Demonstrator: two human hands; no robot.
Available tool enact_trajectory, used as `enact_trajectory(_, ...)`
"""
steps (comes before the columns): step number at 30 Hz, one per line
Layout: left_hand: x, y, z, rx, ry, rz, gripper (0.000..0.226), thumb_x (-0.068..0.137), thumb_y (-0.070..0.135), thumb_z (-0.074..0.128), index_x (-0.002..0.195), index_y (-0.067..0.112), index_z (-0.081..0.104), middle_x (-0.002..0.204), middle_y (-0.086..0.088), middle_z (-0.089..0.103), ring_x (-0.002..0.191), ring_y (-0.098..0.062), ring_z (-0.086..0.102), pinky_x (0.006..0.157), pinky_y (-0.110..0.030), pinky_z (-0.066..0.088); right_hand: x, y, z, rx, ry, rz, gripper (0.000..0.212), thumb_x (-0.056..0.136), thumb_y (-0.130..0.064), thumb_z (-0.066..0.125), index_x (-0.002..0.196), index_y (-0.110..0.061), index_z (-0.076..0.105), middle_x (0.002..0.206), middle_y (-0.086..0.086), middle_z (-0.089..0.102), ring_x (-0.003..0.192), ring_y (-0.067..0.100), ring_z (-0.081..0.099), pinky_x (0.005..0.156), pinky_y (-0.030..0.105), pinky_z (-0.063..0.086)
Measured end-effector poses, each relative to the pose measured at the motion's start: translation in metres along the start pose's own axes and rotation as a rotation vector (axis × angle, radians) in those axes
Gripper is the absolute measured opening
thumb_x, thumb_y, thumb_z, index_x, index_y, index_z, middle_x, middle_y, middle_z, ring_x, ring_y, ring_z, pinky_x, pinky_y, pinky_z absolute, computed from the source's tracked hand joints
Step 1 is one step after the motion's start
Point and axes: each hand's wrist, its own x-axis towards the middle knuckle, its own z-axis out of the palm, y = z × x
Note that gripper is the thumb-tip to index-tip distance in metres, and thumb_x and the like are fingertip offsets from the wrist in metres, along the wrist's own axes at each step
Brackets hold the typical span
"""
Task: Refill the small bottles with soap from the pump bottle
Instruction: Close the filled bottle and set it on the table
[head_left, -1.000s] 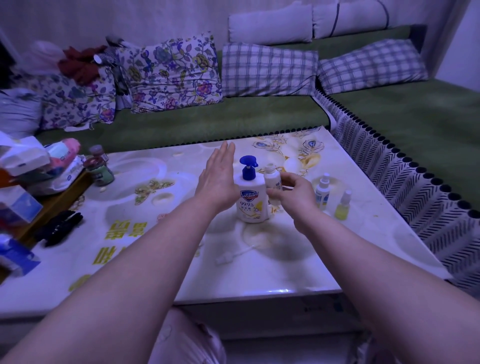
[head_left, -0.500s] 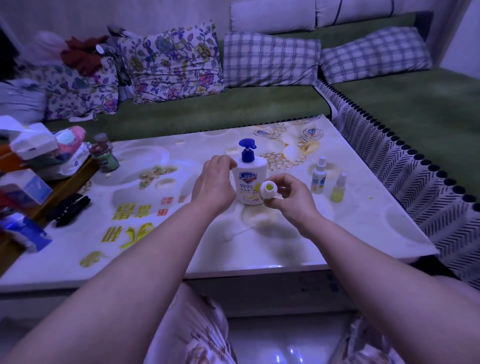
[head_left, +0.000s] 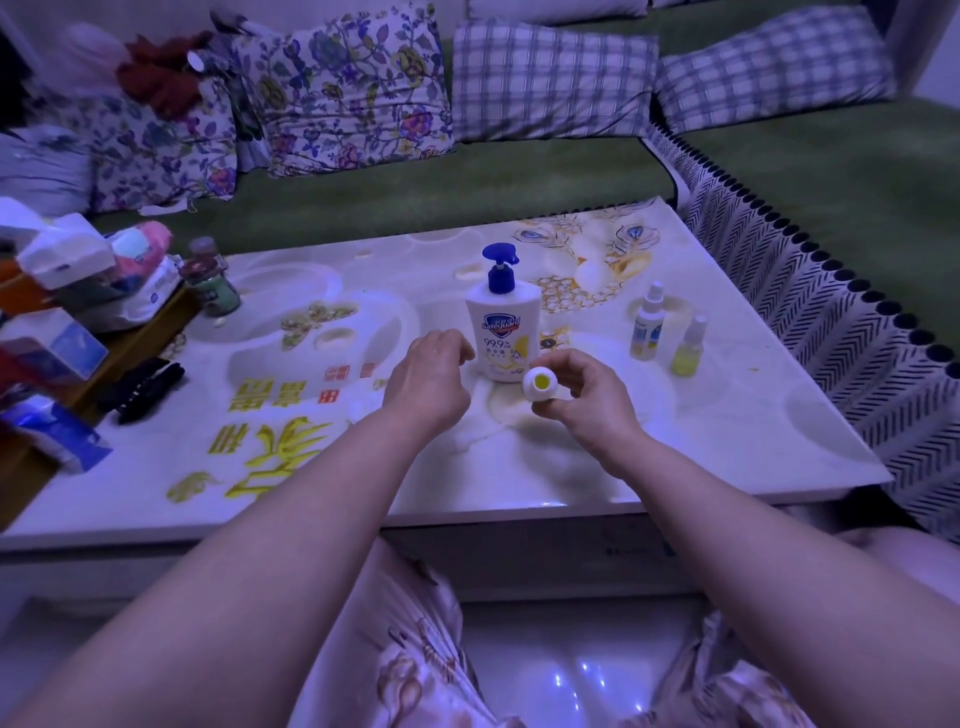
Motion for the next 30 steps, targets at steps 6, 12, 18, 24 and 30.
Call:
enact_trajectory(6,-0.002,-0.010,0.016,0.153,-0.184,-0.075,0.041,0.086,0.010,0.050,0.124,0.026,0.055,0.125,0.003,0.057,0.121,-0.023,0.040,0.094,-0.039,0.039,-0.001,0.013,-0.002,-0.088,0.026,0.072,0.034,0.070,-0.011,0.078,0.092,-0.034,0.068,0.103,-0.013,0.072,0.104,0.004,0.064,0.088,0.028,0.049)
enact_trajectory(12,-0.005,-0.013,0.039,0.232,-0.324,-0.110,0.040,0.087,0.028,0.056,0.127,0.029,0.052,0.126,0.004,0.056,0.126,-0.021,0.035,0.094,-0.040,0.034,-0.011,0.026,-0.008,-0.145,0.041,0.196,0.033,0.074,-0.017,0.077,0.103,-0.029,0.068,0.102,-0.014,0.069,0.100,0.004,0.062,0.079,0.026,0.043)
enact_trajectory(18,-0.005,-0.011,0.049,0.307,-0.344,-0.141,0.036,0.084,0.024,0.056,0.121,0.027,0.054,0.117,0.000,0.058,0.121,-0.021,0.036,0.091,-0.040,0.031,-0.011,0.027,-0.013,-0.148,0.061,0.236,0.036,0.073,-0.016,0.079,0.105,-0.027,0.068,0.102,-0.013,0.068,0.098,0.005,0.061,0.079,0.026,0.042)
enact_trajectory(24,-0.008,-0.014,0.056,0.386,-0.317,-0.111,0.031,0.085,0.018,0.053,0.114,0.025,0.058,0.115,-0.001,0.060,0.120,-0.022,0.039,0.098,-0.044,0.027,-0.008,0.023,-0.016,-0.163,0.071,0.229,0.037,0.072,-0.015,0.079,0.105,-0.028,0.069,0.104,-0.013,0.070,0.100,0.004,0.062,0.078,0.026,0.042)
enact_trajectory(30,-0.004,-0.011,0.032,-0.014,-0.187,-0.034,0.031,0.086,0.023,0.060,0.117,0.022,0.063,0.114,-0.004,0.059,0.112,-0.025,0.052,0.090,-0.031,0.040,-0.007,0.020,-0.022,-0.195,0.114,0.222,0.034,0.072,-0.015,0.078,0.102,-0.029,0.069,0.102,-0.012,0.071,0.098,0.008,0.064,0.076,0.027,0.045)
